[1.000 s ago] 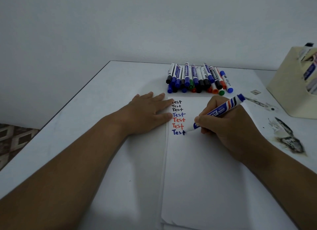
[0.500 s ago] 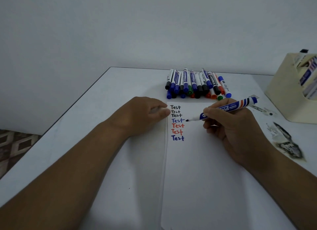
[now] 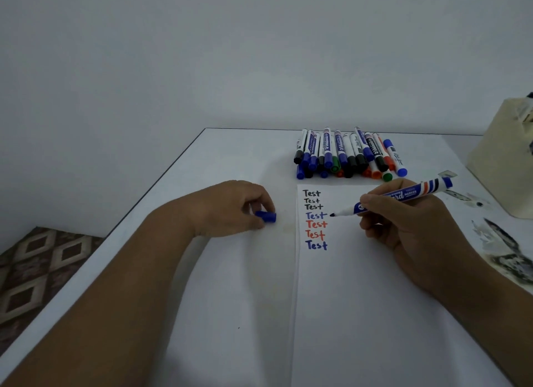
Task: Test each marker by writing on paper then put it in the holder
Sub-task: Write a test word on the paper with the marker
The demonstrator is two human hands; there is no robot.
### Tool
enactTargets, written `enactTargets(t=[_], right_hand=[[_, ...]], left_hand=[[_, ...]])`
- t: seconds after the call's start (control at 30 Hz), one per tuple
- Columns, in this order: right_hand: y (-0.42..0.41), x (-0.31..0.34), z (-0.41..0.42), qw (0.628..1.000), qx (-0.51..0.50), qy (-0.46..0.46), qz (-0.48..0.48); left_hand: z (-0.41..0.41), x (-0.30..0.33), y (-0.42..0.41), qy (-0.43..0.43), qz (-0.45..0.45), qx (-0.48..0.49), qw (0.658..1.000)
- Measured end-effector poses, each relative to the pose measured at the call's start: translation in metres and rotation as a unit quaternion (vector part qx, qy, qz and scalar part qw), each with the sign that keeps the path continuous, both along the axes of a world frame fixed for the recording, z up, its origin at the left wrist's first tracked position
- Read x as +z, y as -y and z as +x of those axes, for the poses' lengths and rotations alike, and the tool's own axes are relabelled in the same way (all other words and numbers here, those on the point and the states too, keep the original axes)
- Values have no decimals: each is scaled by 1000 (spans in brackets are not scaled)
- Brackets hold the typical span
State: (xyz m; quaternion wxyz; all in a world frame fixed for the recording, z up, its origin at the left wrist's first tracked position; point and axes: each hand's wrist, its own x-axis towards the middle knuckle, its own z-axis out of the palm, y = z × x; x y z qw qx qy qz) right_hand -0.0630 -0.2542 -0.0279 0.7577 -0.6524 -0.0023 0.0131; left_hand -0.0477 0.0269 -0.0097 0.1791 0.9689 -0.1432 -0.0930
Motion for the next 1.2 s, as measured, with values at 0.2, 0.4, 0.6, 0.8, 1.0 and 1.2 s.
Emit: enactTargets(t=[0.2,0.4,0.6,0.8,1.0,1.2], right_hand=[[3,-4,1,999,18,35,3],[8,-3,-5,991,95,86,48],[8,-2,-7,987,123,90,55],[9,-3,-5,992,81,90,32],[6,-2,-7,993,85,76,-25],[2,-2,-7,990,64,90,-85]], left_hand=[[2,-6,10,80,-63,11,995],[-4,-7,33,110,-176,3,978],[-7,-7,43,141,-188,-23,972],[-7,-9,43,153,-189,-33,969],[-8,-9,54,117,-180,-41,976],[-6,-15,67,83,-116,-20,990]])
